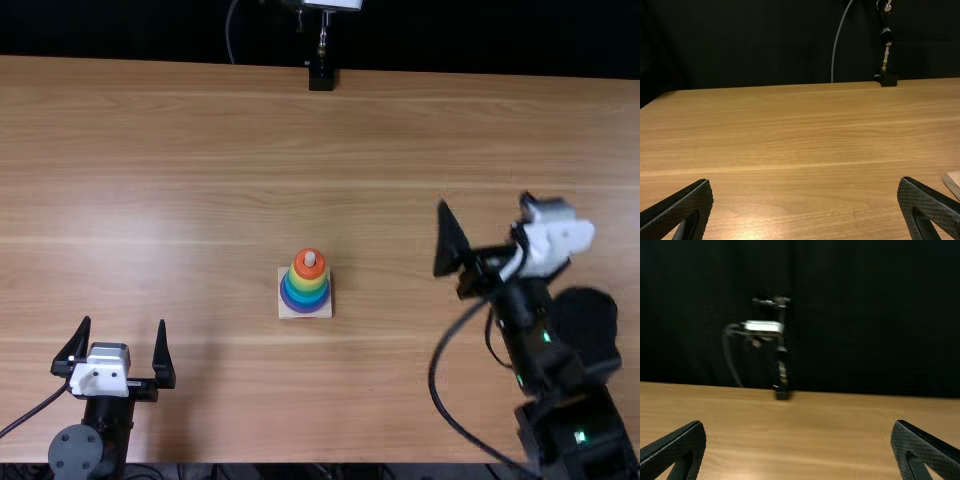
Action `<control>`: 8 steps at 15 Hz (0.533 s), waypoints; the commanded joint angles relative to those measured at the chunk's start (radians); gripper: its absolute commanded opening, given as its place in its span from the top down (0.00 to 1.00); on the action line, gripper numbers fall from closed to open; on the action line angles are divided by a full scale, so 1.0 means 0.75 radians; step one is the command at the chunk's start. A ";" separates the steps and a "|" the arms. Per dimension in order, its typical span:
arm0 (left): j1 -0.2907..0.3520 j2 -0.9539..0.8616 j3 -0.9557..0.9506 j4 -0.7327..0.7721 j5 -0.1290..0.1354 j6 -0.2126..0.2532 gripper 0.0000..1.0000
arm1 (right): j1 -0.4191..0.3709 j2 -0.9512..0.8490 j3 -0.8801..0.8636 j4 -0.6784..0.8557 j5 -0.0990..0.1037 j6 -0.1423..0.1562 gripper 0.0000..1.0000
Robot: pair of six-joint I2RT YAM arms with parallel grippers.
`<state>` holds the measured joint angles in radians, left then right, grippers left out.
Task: Build the Hanoi tower: stack the rings onto the peg from bottom to top in this color order: purple, dark blue, light blue, dark green, light green, yellow, orange.
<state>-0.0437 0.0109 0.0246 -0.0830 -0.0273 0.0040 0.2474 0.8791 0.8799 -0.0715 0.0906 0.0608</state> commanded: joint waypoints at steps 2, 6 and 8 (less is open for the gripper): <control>0.015 -0.014 -0.033 -0.022 -0.013 0.017 0.00 | -0.172 -0.313 -0.365 0.141 0.009 0.007 0.00; 0.015 -0.014 -0.033 -0.022 -0.013 0.017 0.00 | -0.244 -0.802 -0.965 0.457 0.007 -0.012 0.00; 0.015 -0.014 -0.033 -0.022 -0.013 0.017 0.00 | -0.258 -1.045 -1.128 0.450 0.002 -0.012 0.00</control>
<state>-0.0437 0.0109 0.0242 -0.0834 -0.0269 0.0040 0.0669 0.1291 0.0448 0.2428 0.0967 0.0540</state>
